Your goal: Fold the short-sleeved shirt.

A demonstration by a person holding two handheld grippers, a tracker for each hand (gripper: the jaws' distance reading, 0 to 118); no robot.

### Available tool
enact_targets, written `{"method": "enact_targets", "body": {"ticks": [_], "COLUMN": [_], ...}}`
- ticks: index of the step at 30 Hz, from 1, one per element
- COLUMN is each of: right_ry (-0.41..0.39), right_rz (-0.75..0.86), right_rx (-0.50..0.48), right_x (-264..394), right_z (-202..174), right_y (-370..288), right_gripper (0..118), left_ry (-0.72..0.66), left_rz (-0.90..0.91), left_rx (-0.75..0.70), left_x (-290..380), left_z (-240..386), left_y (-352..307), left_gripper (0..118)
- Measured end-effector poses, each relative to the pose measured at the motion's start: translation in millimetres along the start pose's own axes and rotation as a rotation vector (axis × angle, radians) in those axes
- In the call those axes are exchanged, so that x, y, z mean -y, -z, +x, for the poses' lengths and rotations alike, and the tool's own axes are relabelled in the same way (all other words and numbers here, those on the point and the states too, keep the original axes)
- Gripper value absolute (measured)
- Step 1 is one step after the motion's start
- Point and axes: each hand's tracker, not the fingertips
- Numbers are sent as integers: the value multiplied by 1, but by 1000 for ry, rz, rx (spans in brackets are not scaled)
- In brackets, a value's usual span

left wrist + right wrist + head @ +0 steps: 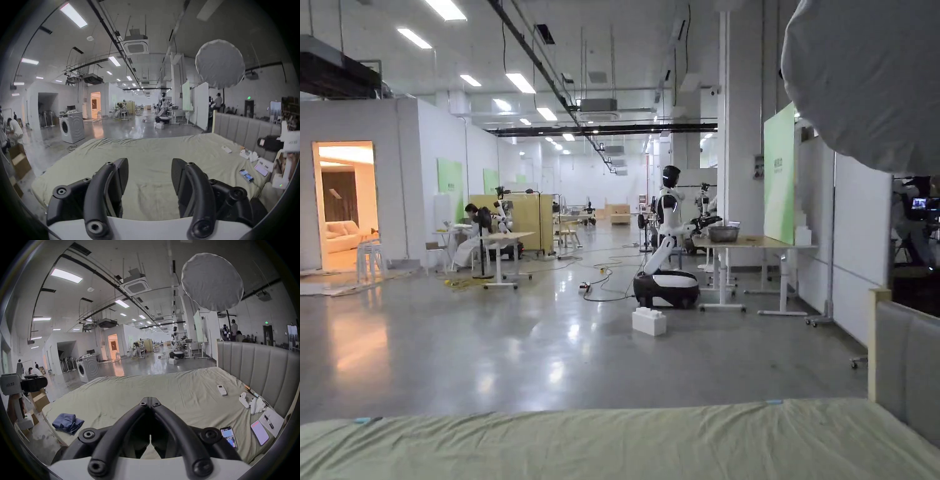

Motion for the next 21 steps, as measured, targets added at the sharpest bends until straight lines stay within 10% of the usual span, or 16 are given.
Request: {"method": "enact_targets", "body": {"ticks": [4, 12, 21], "right_ry": [32, -214, -172], "right_rz": [-7, 148, 88], "right_rx": [-36, 56, 48], "right_x": [3, -1, -1], "right_z": [4, -15, -27], "right_y": [-5, -36, -29], "right_gripper": [0, 0, 0], "left_ry": [99, 107, 30], "left_rz": [-36, 20, 132], "left_rx": [24, 16, 6], "left_x": [12, 5, -17], "left_z": [22, 44, 41], "left_y": [-1, -27, -34], "left_gripper": [8, 1, 1]}}
